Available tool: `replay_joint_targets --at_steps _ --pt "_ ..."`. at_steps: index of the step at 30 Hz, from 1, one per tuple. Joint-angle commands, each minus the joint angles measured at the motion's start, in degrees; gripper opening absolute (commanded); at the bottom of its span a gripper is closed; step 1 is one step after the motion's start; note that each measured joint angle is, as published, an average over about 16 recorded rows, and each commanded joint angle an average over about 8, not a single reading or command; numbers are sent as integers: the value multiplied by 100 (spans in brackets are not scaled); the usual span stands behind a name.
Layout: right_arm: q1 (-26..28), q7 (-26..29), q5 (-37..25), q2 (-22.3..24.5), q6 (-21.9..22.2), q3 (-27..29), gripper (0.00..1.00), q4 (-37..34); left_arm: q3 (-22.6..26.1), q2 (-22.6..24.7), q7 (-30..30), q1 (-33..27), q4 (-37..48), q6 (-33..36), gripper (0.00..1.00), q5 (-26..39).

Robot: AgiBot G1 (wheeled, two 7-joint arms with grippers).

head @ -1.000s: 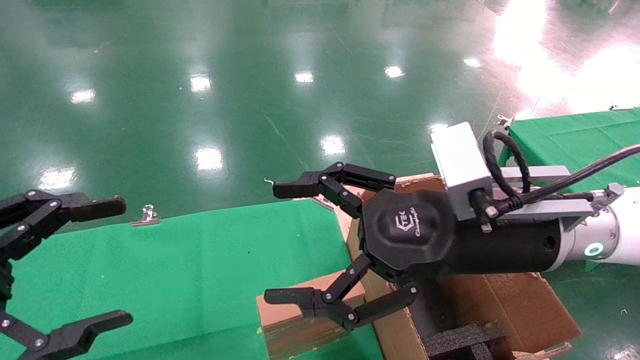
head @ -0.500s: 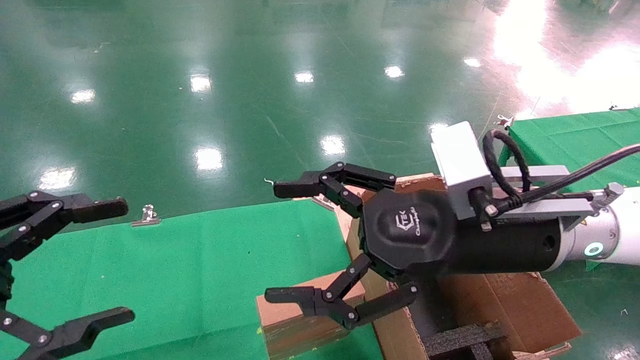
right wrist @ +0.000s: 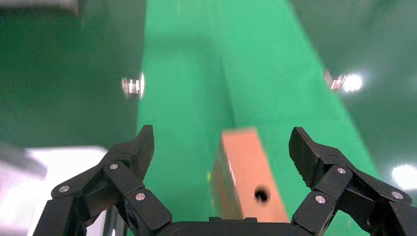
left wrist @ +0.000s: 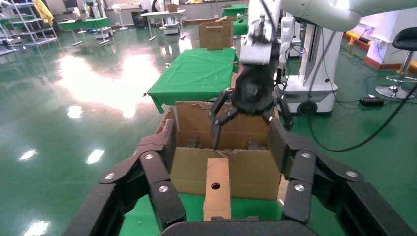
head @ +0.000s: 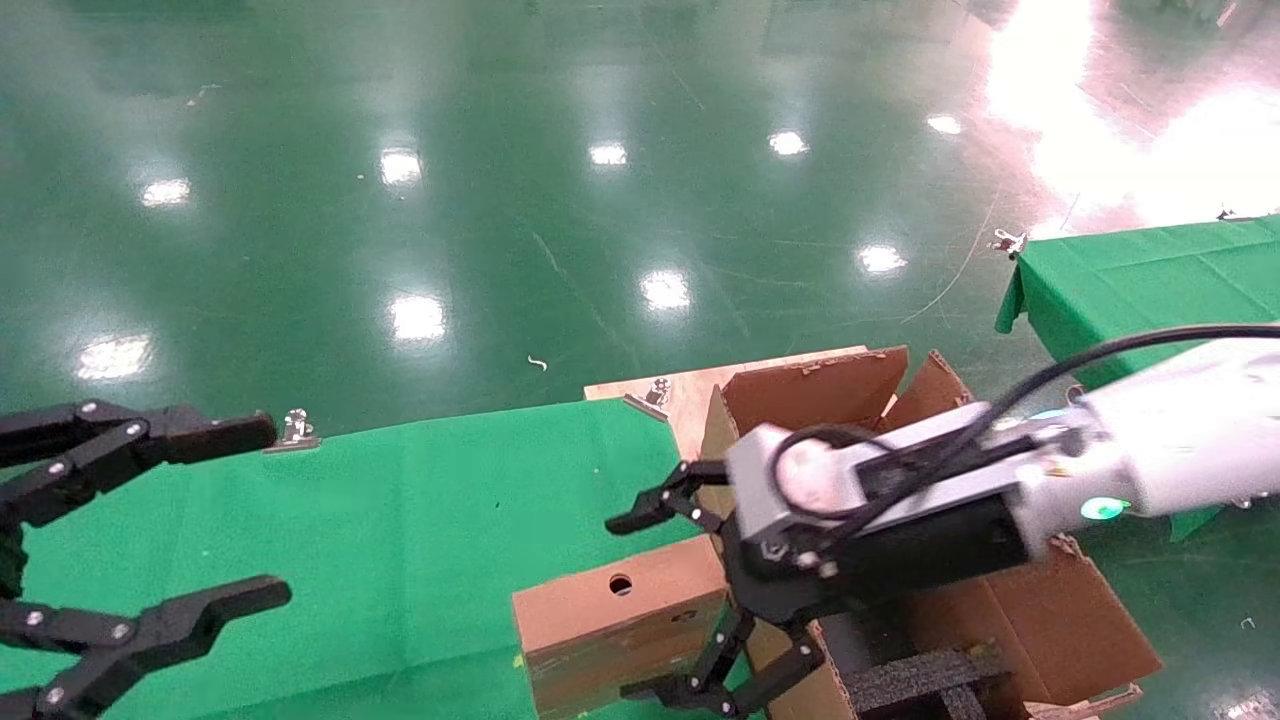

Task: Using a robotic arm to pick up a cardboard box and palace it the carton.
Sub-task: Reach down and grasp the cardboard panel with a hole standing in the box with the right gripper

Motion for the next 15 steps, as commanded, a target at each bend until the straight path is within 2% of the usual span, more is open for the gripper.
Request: replay_joint_targets --at_steps 1,15 --pt "255 19 -321 -87 -26 -312 100 -11 1 0 0 0 0 0 0 -1" --pt "1602 -783 -1534 -1276 -8 -2078 100 -1390 7 -3 3 -2 0 -3 0 -5"
